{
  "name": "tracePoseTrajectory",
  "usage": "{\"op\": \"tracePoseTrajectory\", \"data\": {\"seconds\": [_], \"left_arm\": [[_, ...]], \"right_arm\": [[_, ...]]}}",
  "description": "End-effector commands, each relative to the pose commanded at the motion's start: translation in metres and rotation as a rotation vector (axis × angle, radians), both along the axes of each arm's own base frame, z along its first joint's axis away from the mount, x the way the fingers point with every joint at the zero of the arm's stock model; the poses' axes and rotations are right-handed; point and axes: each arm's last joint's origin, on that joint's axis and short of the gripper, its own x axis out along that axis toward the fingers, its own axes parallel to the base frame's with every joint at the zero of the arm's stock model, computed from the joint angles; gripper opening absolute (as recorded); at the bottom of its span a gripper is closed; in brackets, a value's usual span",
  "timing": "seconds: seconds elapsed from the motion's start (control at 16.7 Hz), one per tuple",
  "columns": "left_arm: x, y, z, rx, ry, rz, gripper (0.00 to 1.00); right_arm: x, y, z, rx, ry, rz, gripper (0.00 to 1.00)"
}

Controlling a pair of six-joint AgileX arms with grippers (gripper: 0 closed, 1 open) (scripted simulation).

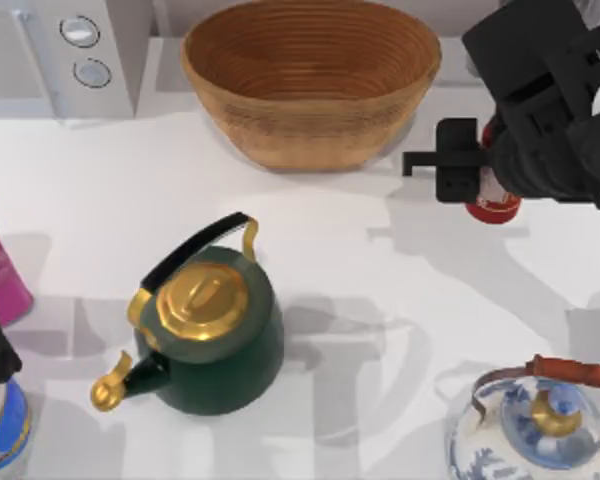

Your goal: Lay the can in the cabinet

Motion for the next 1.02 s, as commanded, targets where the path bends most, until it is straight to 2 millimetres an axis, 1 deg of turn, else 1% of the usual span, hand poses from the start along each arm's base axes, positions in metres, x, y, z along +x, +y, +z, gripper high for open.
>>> {"op": "tracePoseTrajectory", "data": {"seconds": [0.24,0.42,0.6,0.72,0.9,1.02], "left_arm": [[0.000,0.000,0.000,0.000,0.000,0.000,1.00],[0.000,0.000,0.000,0.000,0.000,0.000,1.00],[0.000,0.000,0.000,0.000,0.000,0.000,1.00],[0.000,0.000,0.000,0.000,0.000,0.000,1.00],[0.000,0.000,0.000,0.000,0.000,0.000,1.00],[0.000,0.000,0.000,0.000,0.000,0.000,1.00]], "right_arm": [[-0.002,0.000,-0.001,0.001,0.000,0.005,0.00],[-0.012,-0.017,0.004,0.022,-0.028,0.012,0.00],[-0.031,-0.047,0.010,0.061,-0.096,0.015,0.00],[-0.049,-0.072,0.013,0.092,-0.170,0.016,0.00],[-0.084,-0.109,0.012,0.133,-0.326,0.015,0.00],[-0.110,-0.130,0.005,0.145,-0.452,0.015,0.00]]}}
